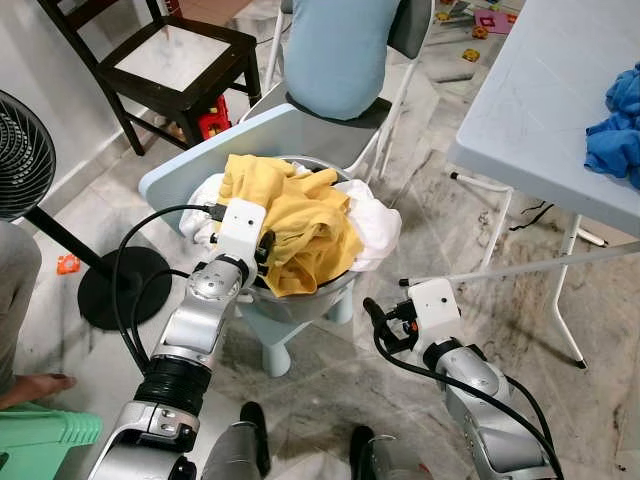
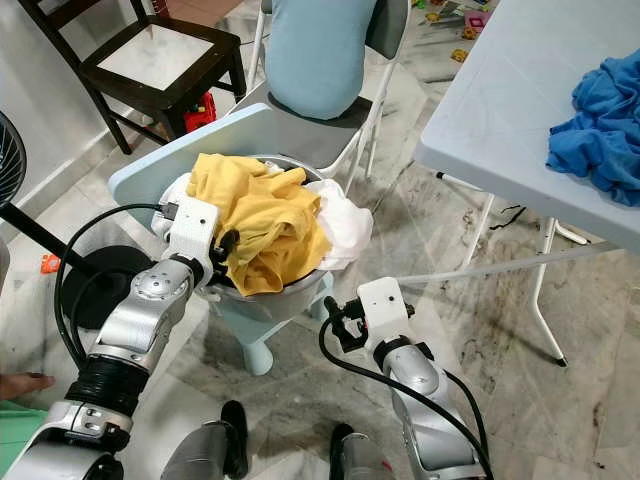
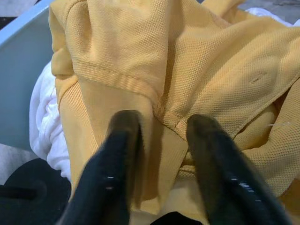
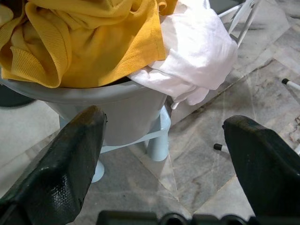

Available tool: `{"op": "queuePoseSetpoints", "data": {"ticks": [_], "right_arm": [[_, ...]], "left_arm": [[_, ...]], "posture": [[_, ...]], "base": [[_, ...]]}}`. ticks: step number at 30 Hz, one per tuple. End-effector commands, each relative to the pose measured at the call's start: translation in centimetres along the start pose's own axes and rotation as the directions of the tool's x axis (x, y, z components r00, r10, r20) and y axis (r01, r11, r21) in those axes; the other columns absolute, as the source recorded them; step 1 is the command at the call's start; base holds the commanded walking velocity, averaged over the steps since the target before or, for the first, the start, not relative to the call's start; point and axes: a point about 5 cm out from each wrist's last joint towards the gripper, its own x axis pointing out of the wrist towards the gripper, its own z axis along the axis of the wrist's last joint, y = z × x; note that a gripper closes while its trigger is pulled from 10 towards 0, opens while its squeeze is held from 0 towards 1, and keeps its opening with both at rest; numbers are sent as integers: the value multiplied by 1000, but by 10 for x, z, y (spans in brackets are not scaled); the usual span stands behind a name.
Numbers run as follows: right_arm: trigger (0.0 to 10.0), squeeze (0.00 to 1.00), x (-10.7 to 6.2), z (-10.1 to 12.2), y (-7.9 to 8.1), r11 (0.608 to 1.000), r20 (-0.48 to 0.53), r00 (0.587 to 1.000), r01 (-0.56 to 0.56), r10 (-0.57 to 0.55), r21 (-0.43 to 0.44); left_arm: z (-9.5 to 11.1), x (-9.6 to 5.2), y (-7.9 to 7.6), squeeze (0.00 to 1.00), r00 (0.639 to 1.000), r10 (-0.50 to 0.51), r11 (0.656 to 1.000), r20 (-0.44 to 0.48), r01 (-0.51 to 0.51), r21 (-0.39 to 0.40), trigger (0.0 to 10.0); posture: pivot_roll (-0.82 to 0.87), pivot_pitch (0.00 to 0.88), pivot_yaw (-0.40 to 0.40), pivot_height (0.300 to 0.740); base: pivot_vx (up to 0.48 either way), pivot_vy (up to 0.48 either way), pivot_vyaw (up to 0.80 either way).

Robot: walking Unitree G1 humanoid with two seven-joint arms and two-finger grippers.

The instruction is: Hang hanger

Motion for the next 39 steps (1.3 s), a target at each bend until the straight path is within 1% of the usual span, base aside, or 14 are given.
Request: {"op": "queuePoseSetpoints", "data": {"ticks": [1,2,3,4,5,6,18,19,28,29,30,31,32,39], "right_arm": [[10000,0,-3,-3,0,1000,-13,1000,-4,4,1],[10000,0,-3,-3,0,1000,-13,1000,-4,4,0],[10000,0,-3,-3,0,1000,-13,1000,-4,4,0],[10000,0,-3,-3,0,1000,-14,1000,-4,4,-1],[10000,0,-3,-3,0,1000,-15,1000,-3,3,-1],[10000,0,-3,-3,-1,1000,-15,1000,-3,3,-1],[10000,0,0,-3,0,1000,-15,1000,-9,9,-7],[10000,0,0,-3,0,1000,-15,1000,-9,9,-7],[10000,0,0,-3,1,1000,-13,1000,-4,4,-3],[10000,0,0,-3,1,1000,-13,1000,-4,4,-2],[10000,0,0,-3,1,1000,-13,1000,-4,4,-2],[10000,0,0,-3,1,1000,-13,1000,-4,4,-1],[10000,0,0,-3,1,1000,-14,1000,-5,5,-1],[10000,0,-1,-3,0,1000,-17,1000,-5,5,-4]], "left_arm": [[-4,0,-2,0,999,-19,1000,-25,19,8,0],[-4,0,-2,0,999,-19,1000,-29,19,11,3020],[-4,-1,-2,0,999,-19,1000,-31,19,13,3020],[-2,-2,-1,0,1000,-12,1000,-28,12,14,10000],[-1,-3,-1,0,1000,-8,1000,-27,8,15,10000],[1,-4,0,1000,1000,9,1000,-23,-9,8,10000],[-3,-2,0,1000,999,28,1000,-34,-27,13,10000],[-5,-1,-1,0,999,23,1000,-43,-22,13,10000],[-22,6,5,0,996,23,1000,-86,-22,15,10000],[-23,6,6,0,996,24,1000,-87,-23,13,4275],[-24,6,7,0,996,25,1000,-86,-25,11,4275],[-24,7,7,0,996,24,1000,-85,-23,9,1725],[-25,7,7,0,996,17,1000,-83,-16,6,0],[-25,10,8,0,998,12,1000,-65,-13,-17,0]], "posture": [[-57,295,-28,740],[-58,293,-28,740],[-58,293,-28,740],[-58,293,-28,740],[-58,293,-28,740],[-54,291,-29,740],[-51,281,-33,740],[-52,279,-31,740],[-57,277,-26,740],[-57,280,-25,740],[-57,280,-25,740],[-57,280,-25,740],[-57,280,-25,740],[-61,282,-30,740]], "base": [[0,0,0],[0,0,0],[0,0,0],[0,0,0],[0,0,0],[0,0,0],[0,0,0],[0,0,0],[0,0,0],[0,0,0],[0,0,0],[0,0,0],[0,0,0],[0,0,0]]}}
